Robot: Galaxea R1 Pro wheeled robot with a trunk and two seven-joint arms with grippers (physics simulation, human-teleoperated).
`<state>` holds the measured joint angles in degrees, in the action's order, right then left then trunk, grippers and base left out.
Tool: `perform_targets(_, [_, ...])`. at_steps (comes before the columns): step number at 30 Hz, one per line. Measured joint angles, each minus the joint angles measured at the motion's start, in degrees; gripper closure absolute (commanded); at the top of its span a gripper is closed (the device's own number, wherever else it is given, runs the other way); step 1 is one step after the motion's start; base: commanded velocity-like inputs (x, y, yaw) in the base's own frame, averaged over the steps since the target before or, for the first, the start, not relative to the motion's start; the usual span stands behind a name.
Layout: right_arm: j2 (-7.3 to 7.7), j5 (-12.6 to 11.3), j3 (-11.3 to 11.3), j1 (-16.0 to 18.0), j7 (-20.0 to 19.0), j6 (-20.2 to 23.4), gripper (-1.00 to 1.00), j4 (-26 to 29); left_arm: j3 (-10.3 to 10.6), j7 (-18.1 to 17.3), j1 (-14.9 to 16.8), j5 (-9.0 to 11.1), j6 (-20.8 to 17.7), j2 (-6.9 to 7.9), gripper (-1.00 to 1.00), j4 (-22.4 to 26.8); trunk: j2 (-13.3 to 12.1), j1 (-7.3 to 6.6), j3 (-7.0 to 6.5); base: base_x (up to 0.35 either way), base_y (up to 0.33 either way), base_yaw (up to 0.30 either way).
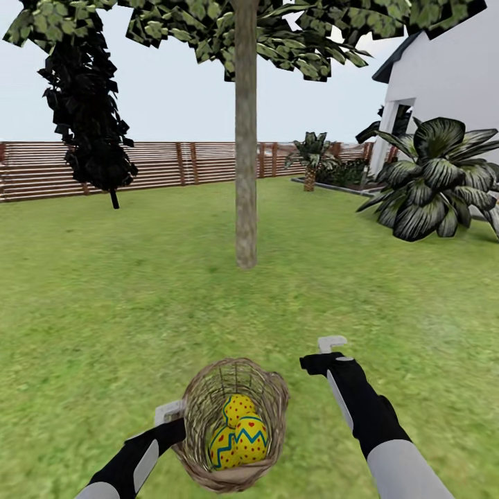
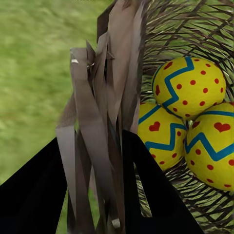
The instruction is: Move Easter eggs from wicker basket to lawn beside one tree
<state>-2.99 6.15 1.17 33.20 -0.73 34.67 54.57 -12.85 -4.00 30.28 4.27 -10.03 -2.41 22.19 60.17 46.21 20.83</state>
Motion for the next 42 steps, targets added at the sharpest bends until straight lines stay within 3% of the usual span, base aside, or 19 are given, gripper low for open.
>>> perform_targets(10, [0.00,0.0,0.0,0.0,0.0,0.0,-1.00,0.0,0.0,0.0,0.0,0.0,0.0,0.00,1.00,0.0,0.0,0.00,0.00,0.000,0.000,0.278])
perform_targets(17, [0.10,0.0,0.0,0.0,-0.1,0.0,-1.00,-0.7,-0.3,0.0,0.0,0.0,0.0,0.37,1.00,0.0,0.0,0.00,0.00,0.000,0.000,0.012])
perform_targets(18, [0.10,0.0,0.0,0.0,-0.1,0.0,-1.00,-0.7,-0.5,0.0,0.0,-0.2,0.0,0.47,1.00,0.0,0.0,0.00,0.00,0.000,0.000,0.000])
perform_targets(20, [0.09,0.0,0.2,0.0,-0.1,0.0,-1.00,-0.8,-3.1,-0.1,0.0,0.0,0.0,0.53,1.00,0.4,0.0,0.00,0.00,0.000,0.000,0.000])
perform_targets(22, [0.10,0.0,0.3,0.0,-0.1,-0.1,-1.00,-0.8,-3.0,0.0,0.0,0.0,0.0,0.57,1.00,0.7,0.0,0.00,0.00,0.011,0.000,0.000])
perform_targets(24, [0.08,-0.1,0.3,0.0,-0.3,-0.7,-1.00,-0.9,-3.6,0.0,0.0,-0.4,-0.1,1.27,1.00,0.8,0.0,-0.03,0.00,0.287,0.000,0.000])
perform_targets(42, [0.16,-0.1,0.2,0.0,-0.4,-0.9,-1.00,-1.0,-3.9,0.0,0.0,0.0,-0.1,1.32,1.00,0.8,0.0,-0.03,0.00,0.337,0.000,0.000])
